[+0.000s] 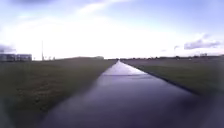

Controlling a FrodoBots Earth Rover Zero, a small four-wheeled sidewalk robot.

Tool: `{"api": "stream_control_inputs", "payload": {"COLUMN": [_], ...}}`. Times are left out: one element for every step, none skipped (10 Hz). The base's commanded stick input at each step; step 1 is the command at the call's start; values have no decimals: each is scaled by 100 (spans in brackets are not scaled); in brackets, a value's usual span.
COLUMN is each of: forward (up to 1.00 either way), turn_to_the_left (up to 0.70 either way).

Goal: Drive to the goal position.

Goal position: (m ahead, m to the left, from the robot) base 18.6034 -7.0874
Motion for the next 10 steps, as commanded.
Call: {"api": "stream_control_inputs", "payload": {"forward": [45,45,45,45,45,45,45,45,45,45], "turn_to_the_left": [0,0,0,0,0,0,-20,-27,-27,-27]}}
